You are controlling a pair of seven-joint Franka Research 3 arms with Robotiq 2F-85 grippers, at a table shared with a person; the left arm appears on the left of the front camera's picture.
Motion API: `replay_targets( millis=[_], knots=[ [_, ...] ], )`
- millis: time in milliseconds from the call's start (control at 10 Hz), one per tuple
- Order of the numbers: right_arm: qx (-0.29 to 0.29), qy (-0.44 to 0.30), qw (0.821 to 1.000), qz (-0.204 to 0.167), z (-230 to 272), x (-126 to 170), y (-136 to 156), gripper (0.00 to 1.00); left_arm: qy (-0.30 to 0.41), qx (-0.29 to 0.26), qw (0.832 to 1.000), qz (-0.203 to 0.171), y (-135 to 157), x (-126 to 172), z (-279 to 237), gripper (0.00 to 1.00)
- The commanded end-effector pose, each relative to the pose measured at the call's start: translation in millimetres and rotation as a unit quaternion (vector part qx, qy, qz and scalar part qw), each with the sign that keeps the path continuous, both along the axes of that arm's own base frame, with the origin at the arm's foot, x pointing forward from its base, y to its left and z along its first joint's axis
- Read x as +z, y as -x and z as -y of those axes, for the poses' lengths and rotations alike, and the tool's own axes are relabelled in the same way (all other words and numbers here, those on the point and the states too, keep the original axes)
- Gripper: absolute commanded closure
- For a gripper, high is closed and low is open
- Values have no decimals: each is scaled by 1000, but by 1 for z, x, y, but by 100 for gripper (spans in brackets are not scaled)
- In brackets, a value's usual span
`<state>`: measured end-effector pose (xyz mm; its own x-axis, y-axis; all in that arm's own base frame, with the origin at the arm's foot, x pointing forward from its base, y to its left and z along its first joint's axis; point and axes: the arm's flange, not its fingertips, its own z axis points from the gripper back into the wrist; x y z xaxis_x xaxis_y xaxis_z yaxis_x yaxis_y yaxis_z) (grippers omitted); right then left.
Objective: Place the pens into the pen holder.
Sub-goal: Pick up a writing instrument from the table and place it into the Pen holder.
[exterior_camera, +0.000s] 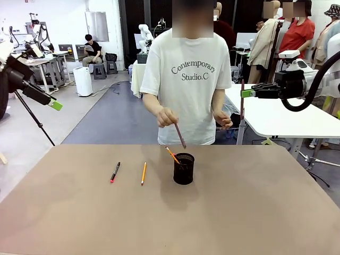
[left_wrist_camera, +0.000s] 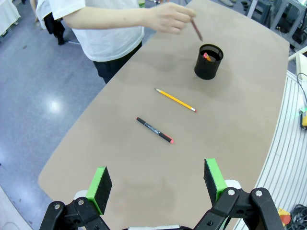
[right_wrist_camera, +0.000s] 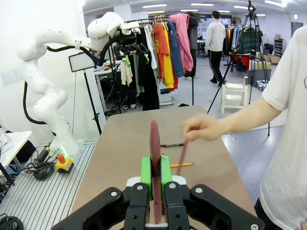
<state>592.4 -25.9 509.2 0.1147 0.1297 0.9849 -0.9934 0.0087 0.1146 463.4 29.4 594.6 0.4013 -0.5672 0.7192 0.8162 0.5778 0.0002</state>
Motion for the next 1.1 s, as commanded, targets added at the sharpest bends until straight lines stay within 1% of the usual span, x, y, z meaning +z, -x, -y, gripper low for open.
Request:
replay_targets(
  millis=[0, 600, 800, 1000],
  knots=[
    [-5, 3, 1000, 3, -1, 2, -1, 100, 3, -4, 1000, 1, 1, 1, 0, 0],
    [0, 0, 1000, 0, 0, 0, 0, 100, 3, -4, 1000, 1, 1, 1, 0, 0],
    [14, -30, 999, 6, -11, -21, 9, 100, 3, -4, 1000, 1, 1, 1, 0, 0],
    [17, -46, 999, 10, -17, -27, 10, 100, 3, -4, 1000, 1, 1, 1, 0, 0]
  ],
)
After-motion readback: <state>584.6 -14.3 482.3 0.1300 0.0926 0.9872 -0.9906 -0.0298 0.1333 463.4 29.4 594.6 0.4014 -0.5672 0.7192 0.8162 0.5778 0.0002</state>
